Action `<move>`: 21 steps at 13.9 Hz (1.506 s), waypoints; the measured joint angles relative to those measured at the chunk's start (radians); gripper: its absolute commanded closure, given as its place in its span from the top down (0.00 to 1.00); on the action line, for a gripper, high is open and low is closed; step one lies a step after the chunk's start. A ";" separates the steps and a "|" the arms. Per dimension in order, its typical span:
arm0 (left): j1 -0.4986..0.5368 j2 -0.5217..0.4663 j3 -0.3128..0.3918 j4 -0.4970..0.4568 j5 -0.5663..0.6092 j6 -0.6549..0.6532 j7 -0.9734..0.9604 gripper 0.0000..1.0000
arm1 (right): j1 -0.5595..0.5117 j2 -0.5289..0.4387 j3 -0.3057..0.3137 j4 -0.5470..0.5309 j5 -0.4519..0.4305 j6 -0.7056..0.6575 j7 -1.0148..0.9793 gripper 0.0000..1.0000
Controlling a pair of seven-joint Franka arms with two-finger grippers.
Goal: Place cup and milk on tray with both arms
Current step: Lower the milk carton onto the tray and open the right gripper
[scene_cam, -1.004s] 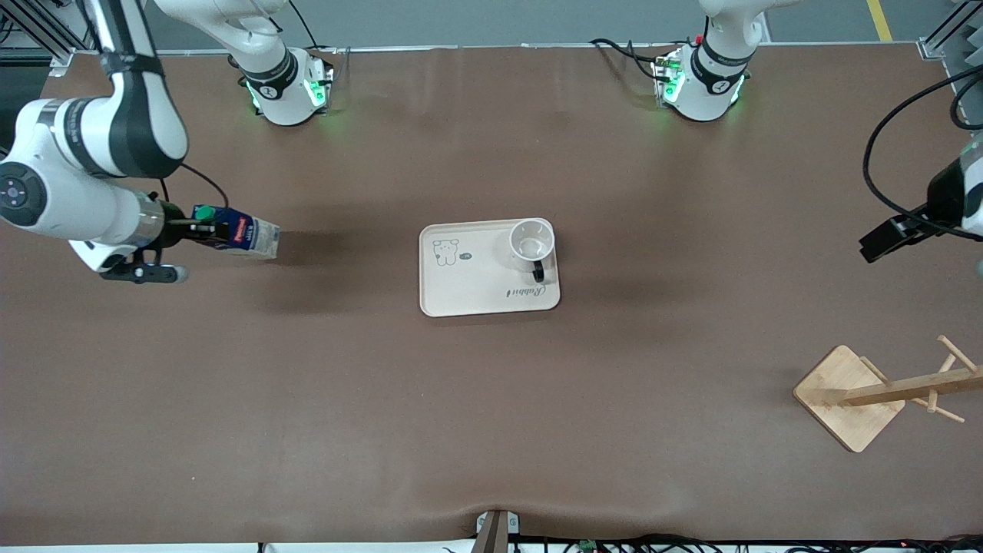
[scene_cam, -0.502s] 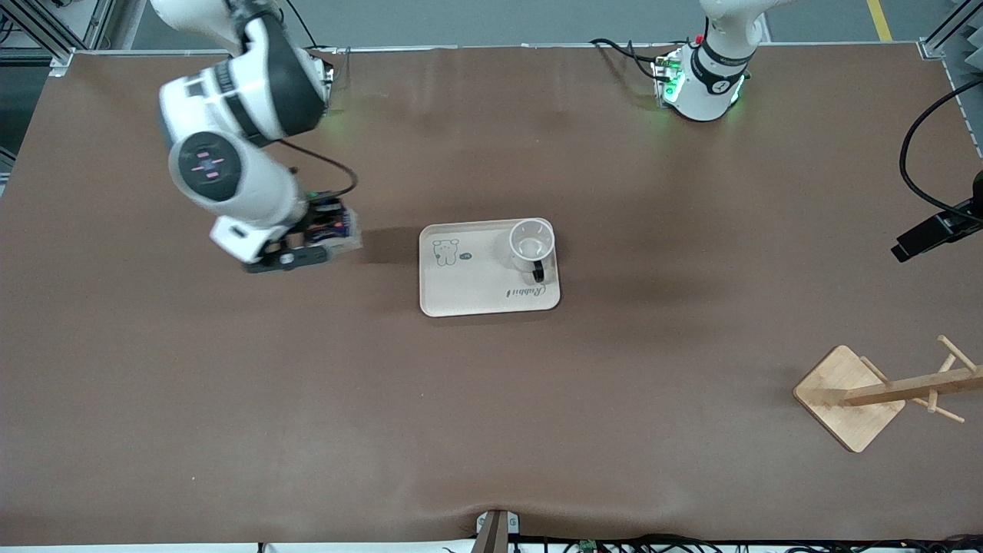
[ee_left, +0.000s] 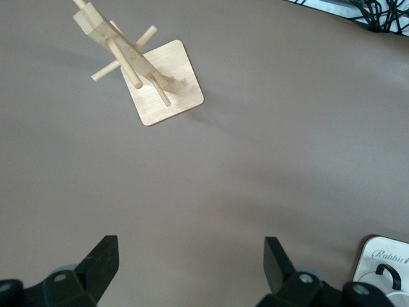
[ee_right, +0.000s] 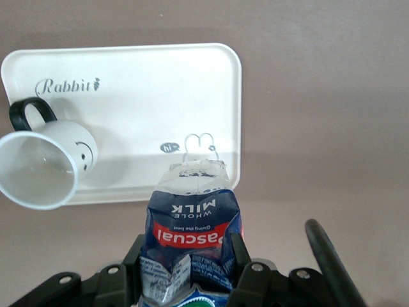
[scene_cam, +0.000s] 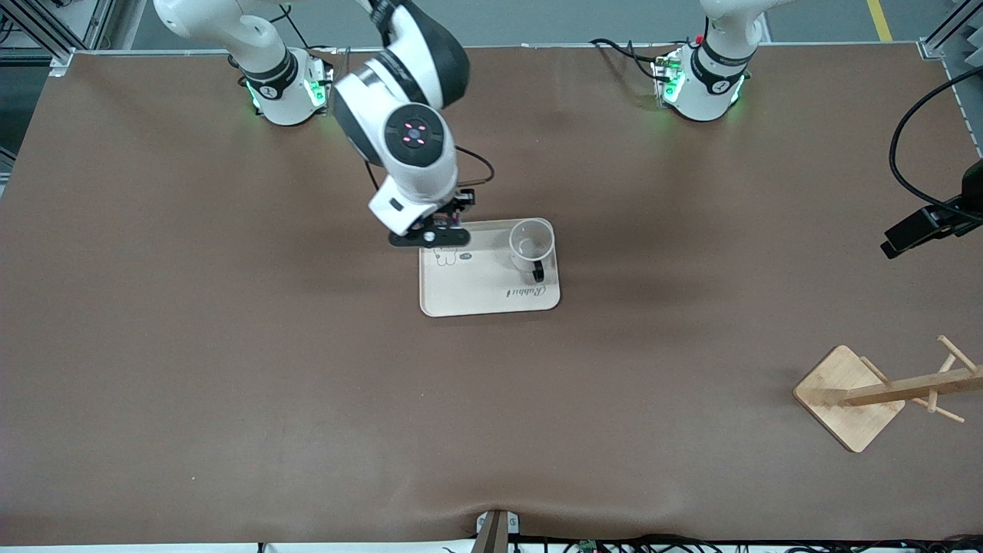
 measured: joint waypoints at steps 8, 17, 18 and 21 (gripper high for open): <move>-0.104 -0.085 0.054 -0.010 -0.007 -0.049 0.063 1.00 | -0.022 0.085 -0.018 0.037 0.003 0.136 0.001 0.00; -0.268 -0.180 0.255 -0.172 -0.092 -0.018 0.117 1.00 | -0.014 0.117 -0.018 0.044 0.002 0.160 0.000 1.00; -0.271 -0.182 0.253 -0.172 -0.092 -0.032 0.117 1.00 | -0.015 0.117 -0.020 0.046 0.003 0.161 0.000 1.00; -0.276 -0.183 0.231 -0.172 -0.092 -0.058 0.117 1.00 | -0.022 0.109 -0.027 0.060 0.003 0.165 0.000 1.00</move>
